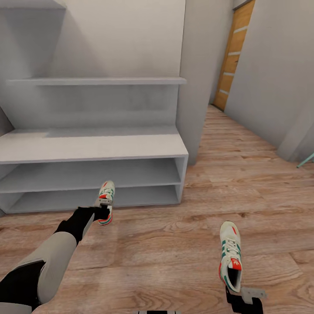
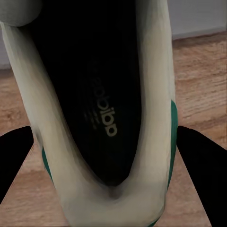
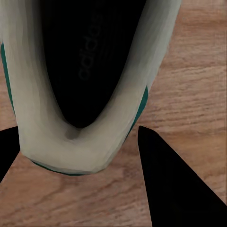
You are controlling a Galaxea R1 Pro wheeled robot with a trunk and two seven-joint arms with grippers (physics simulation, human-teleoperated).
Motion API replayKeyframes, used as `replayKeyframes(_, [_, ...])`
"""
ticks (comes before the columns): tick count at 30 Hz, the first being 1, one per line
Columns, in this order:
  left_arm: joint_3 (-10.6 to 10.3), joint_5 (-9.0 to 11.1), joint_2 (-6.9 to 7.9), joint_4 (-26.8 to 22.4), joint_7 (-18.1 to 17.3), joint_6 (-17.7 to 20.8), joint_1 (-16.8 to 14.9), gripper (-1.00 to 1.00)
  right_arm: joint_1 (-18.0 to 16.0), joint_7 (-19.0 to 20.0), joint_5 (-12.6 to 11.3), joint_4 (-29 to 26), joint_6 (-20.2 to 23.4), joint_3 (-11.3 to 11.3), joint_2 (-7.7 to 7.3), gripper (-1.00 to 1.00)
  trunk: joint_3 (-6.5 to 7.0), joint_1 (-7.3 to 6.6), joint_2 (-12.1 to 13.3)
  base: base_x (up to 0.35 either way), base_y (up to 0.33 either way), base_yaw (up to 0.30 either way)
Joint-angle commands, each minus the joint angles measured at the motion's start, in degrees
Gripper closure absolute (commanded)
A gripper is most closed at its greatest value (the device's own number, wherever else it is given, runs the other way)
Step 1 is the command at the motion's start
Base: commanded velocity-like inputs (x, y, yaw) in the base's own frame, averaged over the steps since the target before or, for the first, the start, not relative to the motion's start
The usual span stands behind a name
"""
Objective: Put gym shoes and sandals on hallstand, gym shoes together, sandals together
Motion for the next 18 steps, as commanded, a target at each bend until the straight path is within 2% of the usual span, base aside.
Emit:
replayKeyframes(1, [0.5, -0.6, -0.03, -0.1, -0.4, 0.2, 0.0, 1.00, 0.0, -0.4, 0.6, 0.1, -0.2, -0.2, -0.01, 1.00, -0.05, 0.02, 0.0, 0.327, 0.000, 0.000])
replayKeyframes(18, [0.9, -0.5, 0.54, -0.1, -0.1, 0.2, -0.1, 1.00, 0.0, -0.3, 0.6, 0.2, -0.2, -0.2, 0.17, 1.00, -0.05, 0.02, 0.0, 0.334, 0.000, 0.000])
